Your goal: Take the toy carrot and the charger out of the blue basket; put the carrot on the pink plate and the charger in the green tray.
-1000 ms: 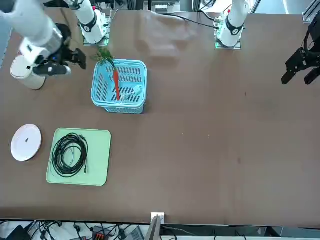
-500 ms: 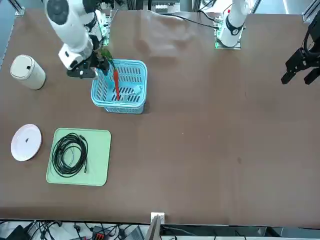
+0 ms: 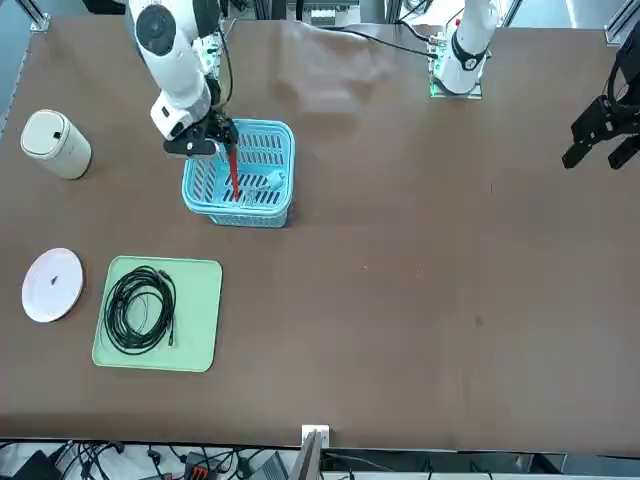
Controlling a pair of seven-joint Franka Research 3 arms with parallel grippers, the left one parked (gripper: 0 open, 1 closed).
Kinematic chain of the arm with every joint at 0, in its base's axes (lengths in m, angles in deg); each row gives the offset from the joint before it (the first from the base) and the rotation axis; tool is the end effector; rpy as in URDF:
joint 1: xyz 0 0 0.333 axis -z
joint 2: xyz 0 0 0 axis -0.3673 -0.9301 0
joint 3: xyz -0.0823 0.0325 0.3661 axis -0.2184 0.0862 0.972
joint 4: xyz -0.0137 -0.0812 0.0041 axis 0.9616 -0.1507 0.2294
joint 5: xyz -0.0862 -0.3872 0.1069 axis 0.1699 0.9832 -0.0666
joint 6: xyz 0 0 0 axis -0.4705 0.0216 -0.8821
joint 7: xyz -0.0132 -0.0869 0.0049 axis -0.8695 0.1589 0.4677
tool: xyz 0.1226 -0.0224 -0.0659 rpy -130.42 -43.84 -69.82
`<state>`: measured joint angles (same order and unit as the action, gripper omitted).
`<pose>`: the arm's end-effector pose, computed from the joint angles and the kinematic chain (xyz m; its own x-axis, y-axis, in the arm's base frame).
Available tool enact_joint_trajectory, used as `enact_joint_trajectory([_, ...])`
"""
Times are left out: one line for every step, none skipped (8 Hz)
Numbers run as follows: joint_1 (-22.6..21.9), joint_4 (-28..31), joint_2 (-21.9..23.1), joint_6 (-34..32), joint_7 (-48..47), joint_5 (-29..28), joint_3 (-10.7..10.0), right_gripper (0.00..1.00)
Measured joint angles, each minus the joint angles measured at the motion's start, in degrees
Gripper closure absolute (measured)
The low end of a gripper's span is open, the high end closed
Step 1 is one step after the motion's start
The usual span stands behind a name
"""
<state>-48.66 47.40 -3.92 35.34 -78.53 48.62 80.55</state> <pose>0.4079 0.2357 0.3982 0.9992 -0.0143 -0.0383 -0.0132 -0.9995 0.0286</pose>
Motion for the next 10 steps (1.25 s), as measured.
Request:
enact_joint_trajectory([0.0, 2.1, -0.1, 1.7, 0.0, 0.0, 0.2, 0.00])
enact_joint_trajectory([-0.3, 3.9, -0.4, 3.1, 0.0, 0.0, 0.3, 0.00])
enact_joint_trajectory([-1.0, 5.3, -1.1, 5.2, -0.2, 0.0, 0.4, 0.00])
enact_joint_trajectory([-1.6, 6.6, -2.1, 7.3, -0.7, 0.0, 0.4, 0.00])
enact_joint_trajectory([-2.2, 7.4, -3.0, 8.2, -1.6, 0.0, 0.5, 0.00])
enact_joint_trajectory([-2.9, 7.6, -3.8, 8.5, -2.6, 0.0, 0.5, 0.00])
enact_joint_trajectory([-3.4, 7.6, -4.6, 9.1, -3.2, 0.0, 0.5, 0.00])
enact_joint_trajectory([-3.6, 7.6, -5.2, 9.8, -3.3, 0.0, 0.5, 0.00])
enact_joint_trajectory([-3.6, 7.6, -5.7, 10.2, -3.3, 0.0, 0.5, 0.00])
enact_joint_trajectory([-3.6, 7.6, -6.1, 10.3, -3.3, 0.0, 0.5, 0.00])
